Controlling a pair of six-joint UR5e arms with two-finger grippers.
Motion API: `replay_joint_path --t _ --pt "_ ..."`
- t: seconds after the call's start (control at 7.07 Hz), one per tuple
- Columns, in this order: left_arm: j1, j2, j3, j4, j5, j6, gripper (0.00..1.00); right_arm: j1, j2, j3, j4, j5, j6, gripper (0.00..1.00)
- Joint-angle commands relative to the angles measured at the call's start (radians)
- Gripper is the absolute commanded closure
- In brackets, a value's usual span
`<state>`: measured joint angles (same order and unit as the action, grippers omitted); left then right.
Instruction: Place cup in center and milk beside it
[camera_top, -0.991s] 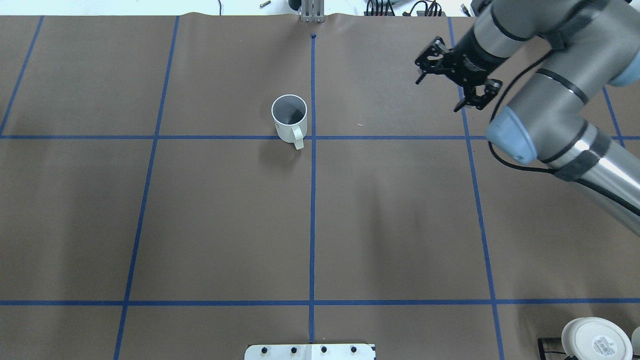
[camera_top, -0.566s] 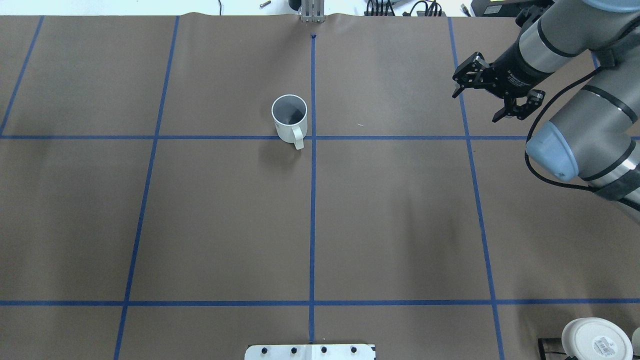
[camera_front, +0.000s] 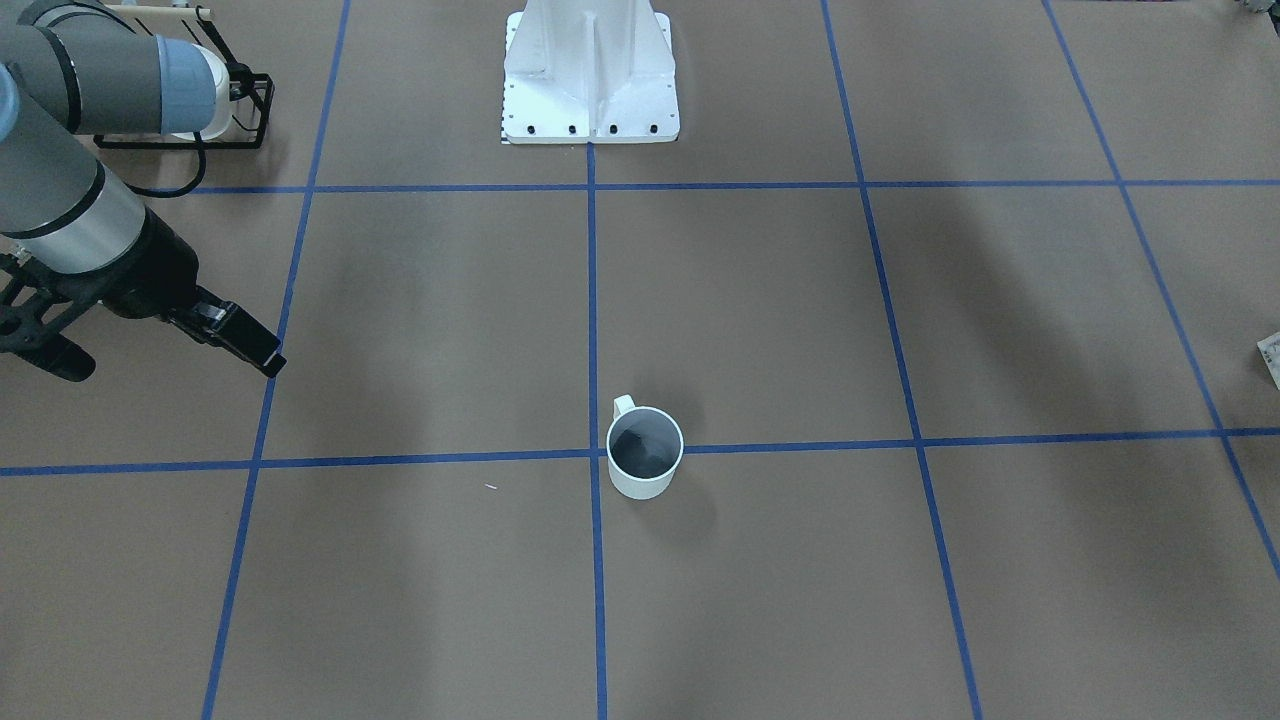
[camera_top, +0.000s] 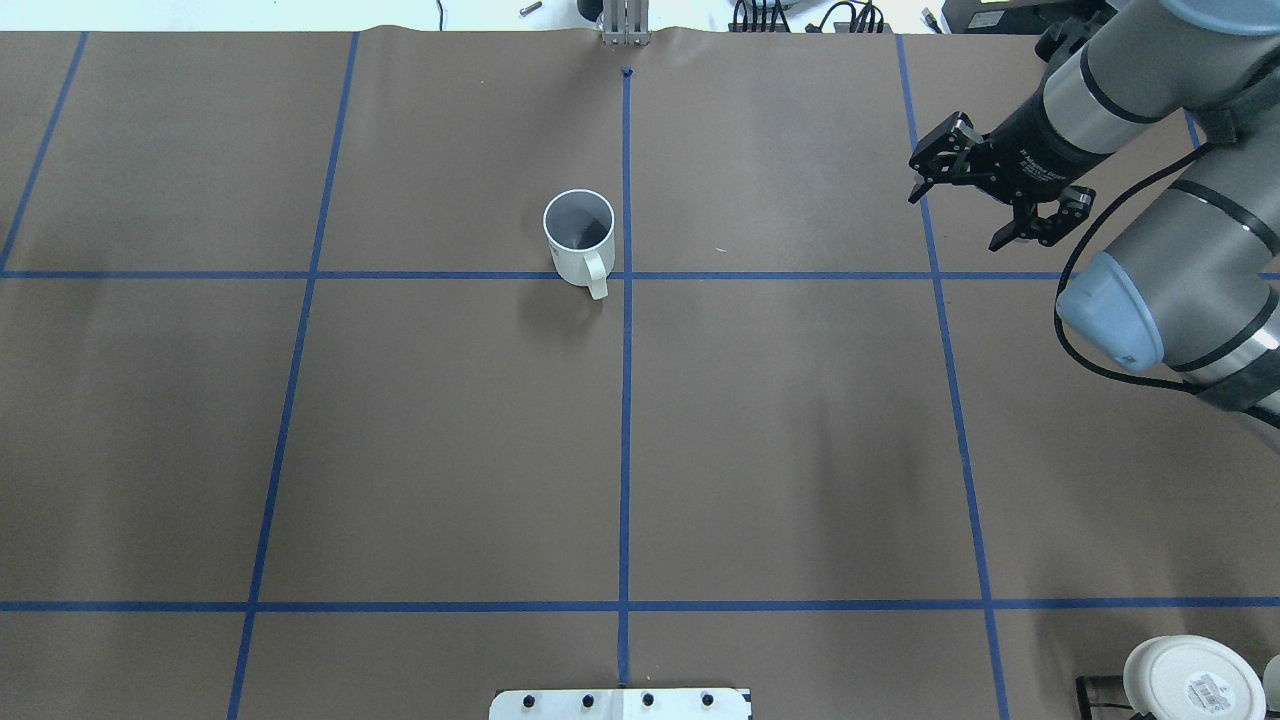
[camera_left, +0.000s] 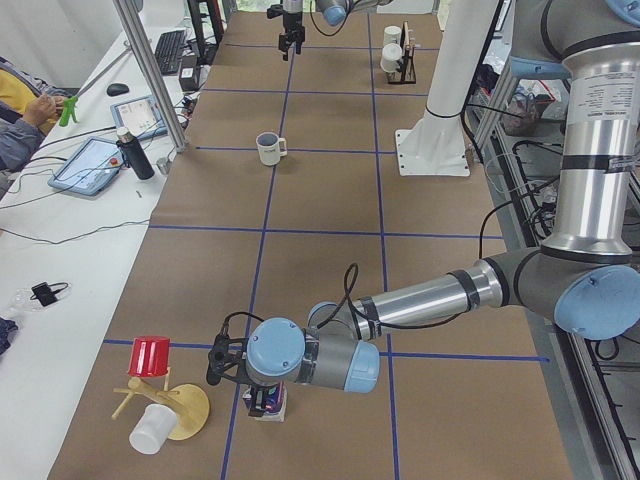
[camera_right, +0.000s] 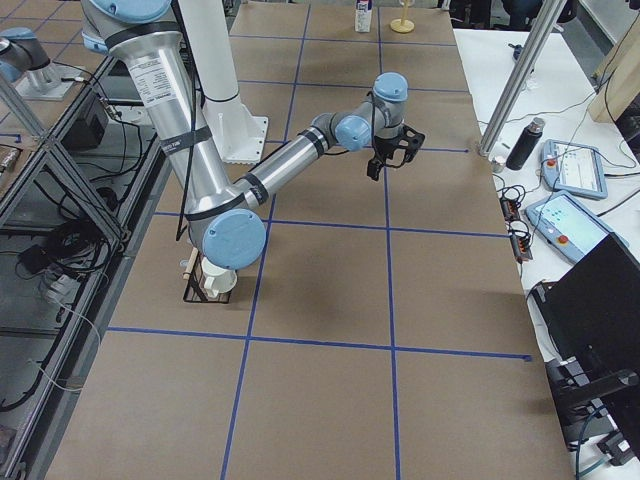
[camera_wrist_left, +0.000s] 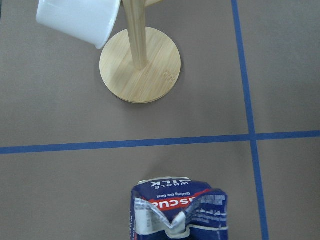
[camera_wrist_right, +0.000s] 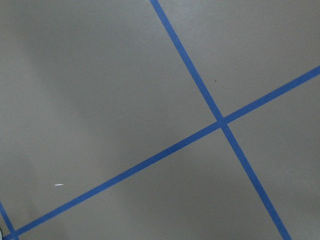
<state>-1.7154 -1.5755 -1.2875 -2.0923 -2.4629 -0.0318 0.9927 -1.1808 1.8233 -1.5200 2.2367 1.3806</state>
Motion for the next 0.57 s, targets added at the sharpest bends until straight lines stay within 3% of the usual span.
replay_joint_path --t 0.0,0.42 --pt "0.008 0.009 0.011 -0.078 0.095 -0.007 0.02 -0.005 0.0 0.001 0.0 0.0 0.0 0.0" --pt "0.042 0.008 0.03 -0.08 0.096 -0.046 0.02 -0.003 -0.002 0.001 0.0 0.0 0.0 0.0"
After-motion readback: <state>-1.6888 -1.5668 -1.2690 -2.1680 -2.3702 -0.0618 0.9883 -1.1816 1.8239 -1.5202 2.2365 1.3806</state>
